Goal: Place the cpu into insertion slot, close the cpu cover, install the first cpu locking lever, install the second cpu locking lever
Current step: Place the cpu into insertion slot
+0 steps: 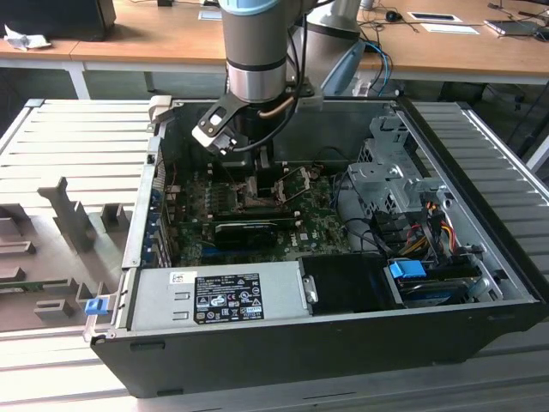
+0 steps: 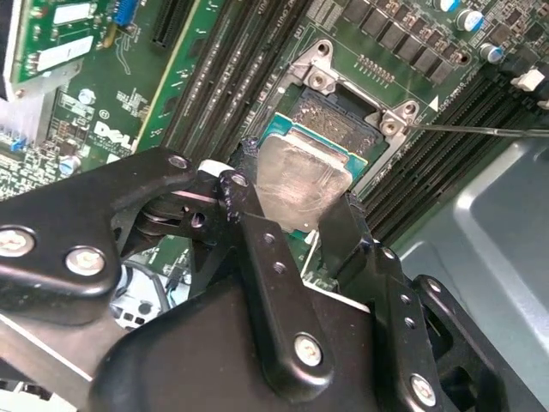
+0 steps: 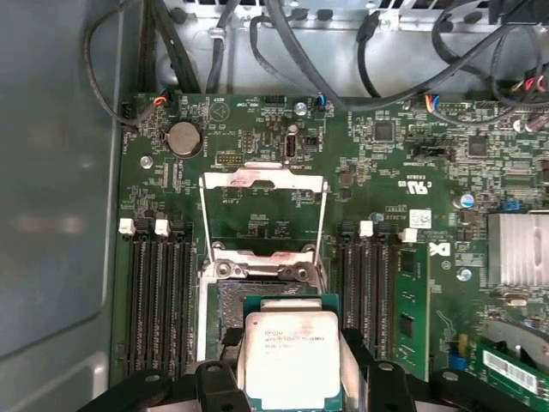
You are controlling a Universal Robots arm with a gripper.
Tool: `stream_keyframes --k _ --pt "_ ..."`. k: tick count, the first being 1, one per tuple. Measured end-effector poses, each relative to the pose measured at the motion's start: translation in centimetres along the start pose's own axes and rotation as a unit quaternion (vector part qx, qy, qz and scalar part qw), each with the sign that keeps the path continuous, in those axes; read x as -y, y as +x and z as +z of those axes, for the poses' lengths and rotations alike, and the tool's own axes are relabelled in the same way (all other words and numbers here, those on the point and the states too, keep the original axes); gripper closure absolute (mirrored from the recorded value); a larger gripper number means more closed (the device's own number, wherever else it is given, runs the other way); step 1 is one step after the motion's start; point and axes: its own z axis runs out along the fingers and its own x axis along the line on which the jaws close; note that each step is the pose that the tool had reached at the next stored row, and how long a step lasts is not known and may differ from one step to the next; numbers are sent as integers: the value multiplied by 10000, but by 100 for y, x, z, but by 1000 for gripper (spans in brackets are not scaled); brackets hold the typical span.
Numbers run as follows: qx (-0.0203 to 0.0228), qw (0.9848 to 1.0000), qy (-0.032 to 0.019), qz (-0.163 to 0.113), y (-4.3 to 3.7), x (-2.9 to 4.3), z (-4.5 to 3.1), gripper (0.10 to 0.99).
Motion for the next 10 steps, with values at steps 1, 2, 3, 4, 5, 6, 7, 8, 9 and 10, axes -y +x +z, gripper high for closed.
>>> stream_keyframes --k 1,2,3,4,5,6,7,8,9,10 --pt "3 10000 1 21 4 2 11 557" --pt "6 10000 0 55 10 5 21 557" --pt "8 10000 0 74 14 7 27 557" --pt "9 10000 0 99 23 13 39 557" --pt "10 9999 -1 107 33 17 49 557" --pt "11 9999 -1 111 54 23 71 557" --pt "13 9999 -1 113 90 34 119 557" --pt "20 9999 -1 113 111 41 165 557" --pt "26 9999 -1 112 128 46 204 557" --pt "29 9999 -1 112 137 51 238 557"
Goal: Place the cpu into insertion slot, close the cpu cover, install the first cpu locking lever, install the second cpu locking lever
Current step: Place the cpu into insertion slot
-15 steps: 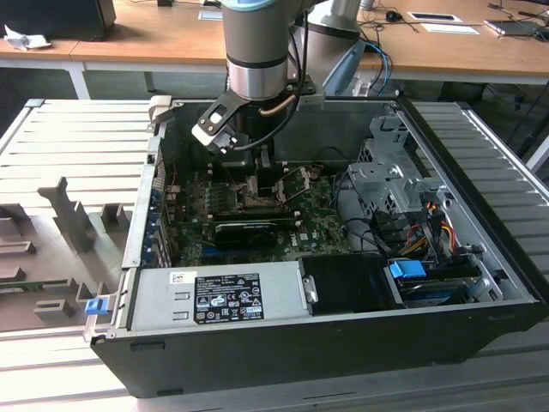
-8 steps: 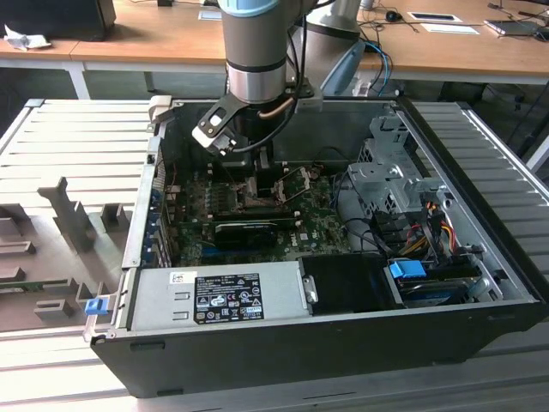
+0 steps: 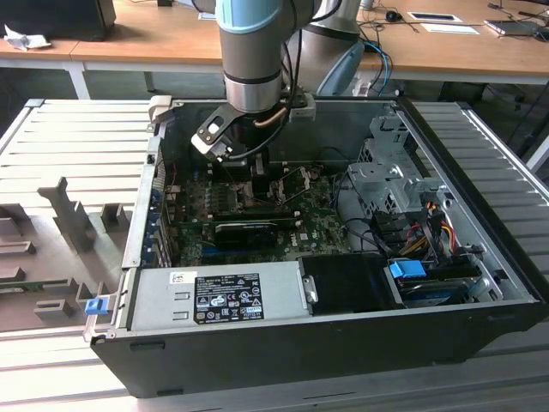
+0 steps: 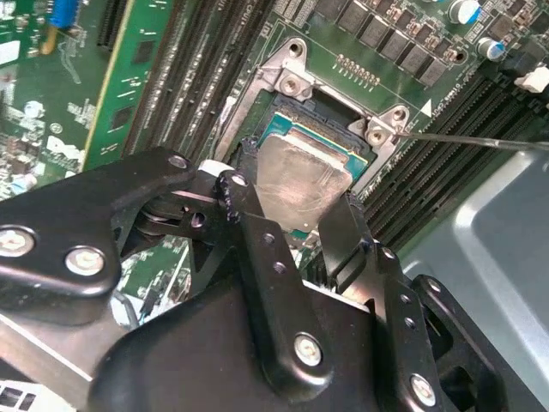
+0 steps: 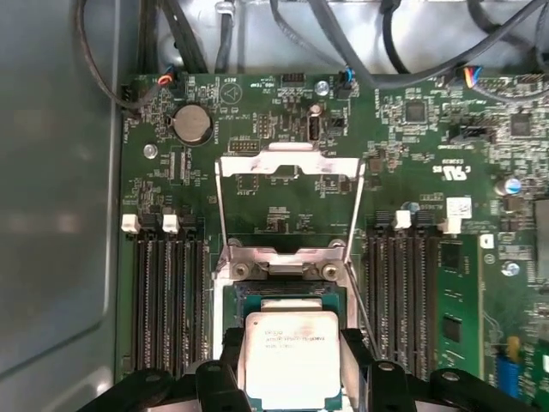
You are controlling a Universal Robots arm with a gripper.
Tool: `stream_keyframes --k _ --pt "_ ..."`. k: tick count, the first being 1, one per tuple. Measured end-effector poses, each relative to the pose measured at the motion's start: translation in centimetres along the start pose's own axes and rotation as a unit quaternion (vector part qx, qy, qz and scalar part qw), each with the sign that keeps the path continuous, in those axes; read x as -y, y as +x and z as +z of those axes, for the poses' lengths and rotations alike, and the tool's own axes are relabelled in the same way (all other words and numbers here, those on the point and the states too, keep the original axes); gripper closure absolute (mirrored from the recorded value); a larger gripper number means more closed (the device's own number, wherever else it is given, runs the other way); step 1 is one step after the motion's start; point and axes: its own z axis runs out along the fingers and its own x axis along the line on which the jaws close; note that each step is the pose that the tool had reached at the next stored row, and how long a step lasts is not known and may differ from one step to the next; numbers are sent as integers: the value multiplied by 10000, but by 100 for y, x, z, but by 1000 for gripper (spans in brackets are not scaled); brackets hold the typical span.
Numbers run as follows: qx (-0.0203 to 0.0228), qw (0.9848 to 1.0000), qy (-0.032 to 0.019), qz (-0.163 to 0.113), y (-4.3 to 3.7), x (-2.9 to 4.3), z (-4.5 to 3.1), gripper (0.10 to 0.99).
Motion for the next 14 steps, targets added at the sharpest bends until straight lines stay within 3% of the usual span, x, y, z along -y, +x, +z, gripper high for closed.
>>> stream_keyframes --k 3,14 --pt "6 10000 -1 52 3 3 48 557" --pt "16 10000 -1 85 6 4 110 557"
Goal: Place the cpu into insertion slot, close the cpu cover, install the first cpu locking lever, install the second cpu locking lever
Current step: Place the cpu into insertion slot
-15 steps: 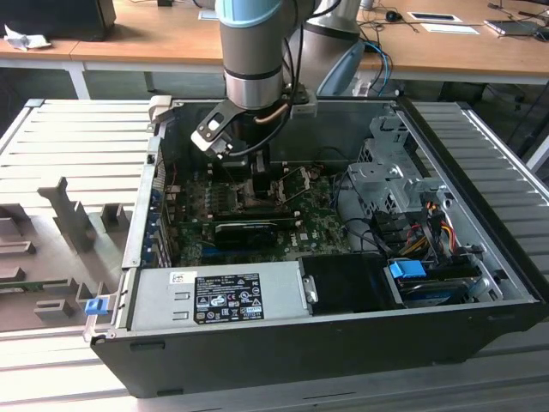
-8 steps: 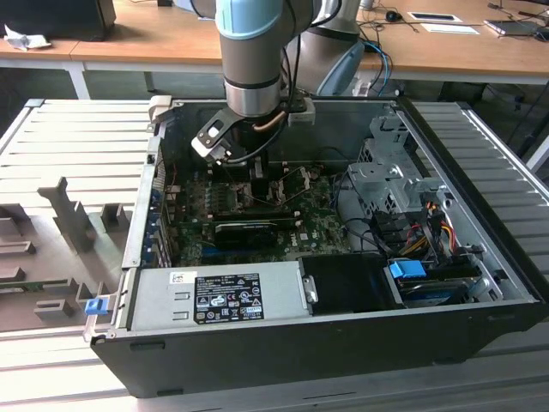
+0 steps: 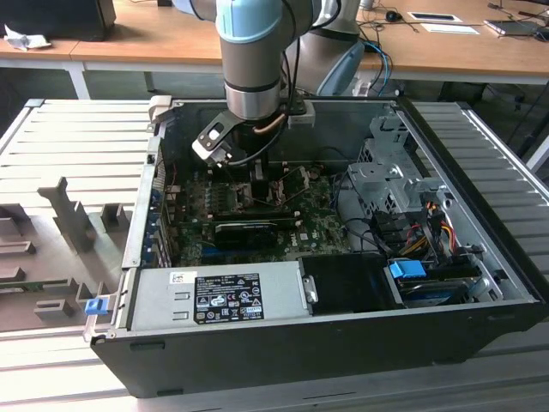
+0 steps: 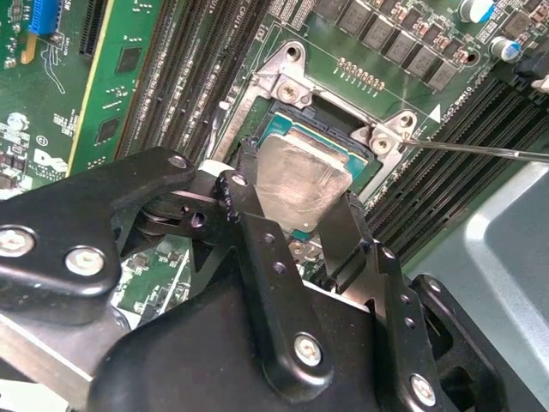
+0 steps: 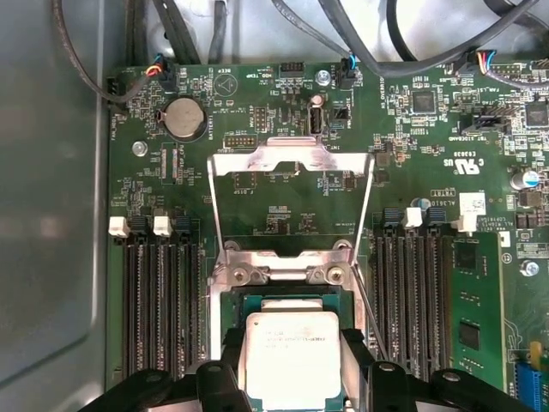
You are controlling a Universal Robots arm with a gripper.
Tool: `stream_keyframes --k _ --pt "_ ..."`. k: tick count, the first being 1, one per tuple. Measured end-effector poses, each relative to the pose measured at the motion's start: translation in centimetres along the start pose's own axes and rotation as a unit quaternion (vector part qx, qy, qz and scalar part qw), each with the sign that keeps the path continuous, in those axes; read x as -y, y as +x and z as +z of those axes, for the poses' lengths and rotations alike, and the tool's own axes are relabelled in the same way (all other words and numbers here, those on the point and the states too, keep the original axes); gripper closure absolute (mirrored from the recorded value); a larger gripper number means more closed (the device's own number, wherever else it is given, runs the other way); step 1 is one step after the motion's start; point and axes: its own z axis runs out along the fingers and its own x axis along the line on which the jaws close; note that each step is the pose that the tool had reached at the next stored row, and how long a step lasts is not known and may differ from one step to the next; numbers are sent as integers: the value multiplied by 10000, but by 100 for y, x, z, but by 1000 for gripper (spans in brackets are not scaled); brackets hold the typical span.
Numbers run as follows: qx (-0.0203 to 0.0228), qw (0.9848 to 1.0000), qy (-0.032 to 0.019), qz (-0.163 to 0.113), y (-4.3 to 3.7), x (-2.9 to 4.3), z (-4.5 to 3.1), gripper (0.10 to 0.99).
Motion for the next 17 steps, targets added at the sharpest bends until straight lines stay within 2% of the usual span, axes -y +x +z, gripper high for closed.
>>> stream_keyframes --k 9,10,11,12,17 --pt "3 10000 0 -1 0 0 10 557" --pt "3 10000 0 0 0 0 12 545" --pt "3 10000 0 0 0 1 13 482" --pt "3 10000 0 0 1 0 14 482" --pt "-28 10000 2 3 23 -5 32 482"
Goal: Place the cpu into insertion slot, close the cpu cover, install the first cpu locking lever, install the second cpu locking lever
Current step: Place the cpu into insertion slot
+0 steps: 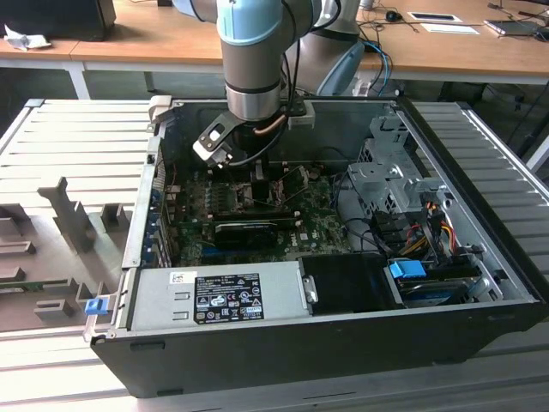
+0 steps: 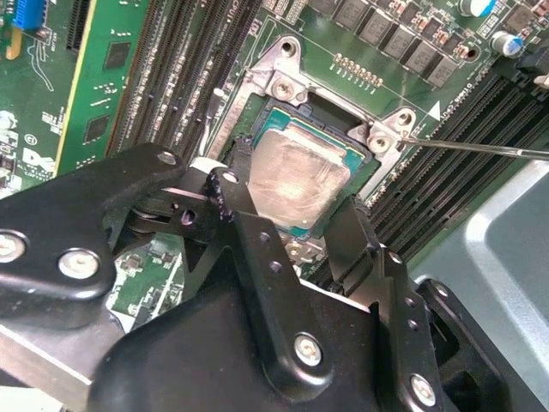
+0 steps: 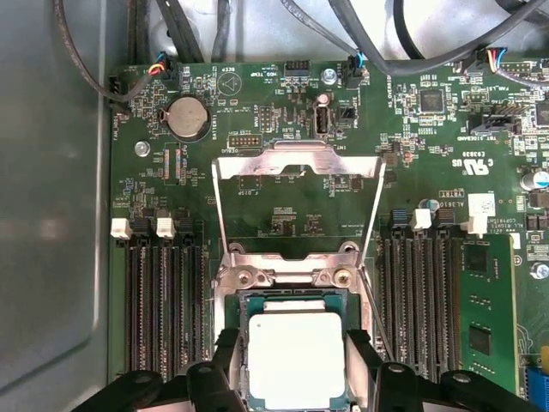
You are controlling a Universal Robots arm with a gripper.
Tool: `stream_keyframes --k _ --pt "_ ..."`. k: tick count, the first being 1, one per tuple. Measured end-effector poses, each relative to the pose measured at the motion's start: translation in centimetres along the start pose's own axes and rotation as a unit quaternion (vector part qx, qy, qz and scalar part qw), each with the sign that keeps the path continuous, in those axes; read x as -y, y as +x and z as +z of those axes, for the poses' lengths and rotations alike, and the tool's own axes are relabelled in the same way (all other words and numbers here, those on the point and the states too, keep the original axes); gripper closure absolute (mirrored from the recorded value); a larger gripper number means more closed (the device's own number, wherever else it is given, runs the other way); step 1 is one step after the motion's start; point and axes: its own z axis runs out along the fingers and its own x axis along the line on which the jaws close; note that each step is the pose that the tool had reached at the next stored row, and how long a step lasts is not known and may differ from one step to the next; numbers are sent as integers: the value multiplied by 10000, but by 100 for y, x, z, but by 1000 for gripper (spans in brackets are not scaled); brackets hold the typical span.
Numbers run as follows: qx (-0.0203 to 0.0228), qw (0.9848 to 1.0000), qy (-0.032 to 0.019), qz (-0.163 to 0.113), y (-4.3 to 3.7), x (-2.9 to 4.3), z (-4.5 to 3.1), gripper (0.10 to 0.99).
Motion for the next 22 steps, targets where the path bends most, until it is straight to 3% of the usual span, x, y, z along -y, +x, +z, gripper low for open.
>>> stream_keyframes --k 2,9,10,11,12,15,16,17,22 --pt "-3 10000 0 0 1 -1 2 482" --pt "-4 10000 4 -1 -6 -10 -98 498" --pt "-3 10000 4 -1 -11 -10 -100 561" --pt "-3 10000 4 0 -15 -10 -100 561" --pt "-1 10000 4 0 -19 -10 -100 686" --pt "1 10000 12 -1 -21 -16 -117 804" --pt "1 10000 16 0 -21 -17 -127 925" --pt "0 10000 16 0 -20 -18 -136 980" --pt "0 10000 18 0 -19 -22 -174 980"
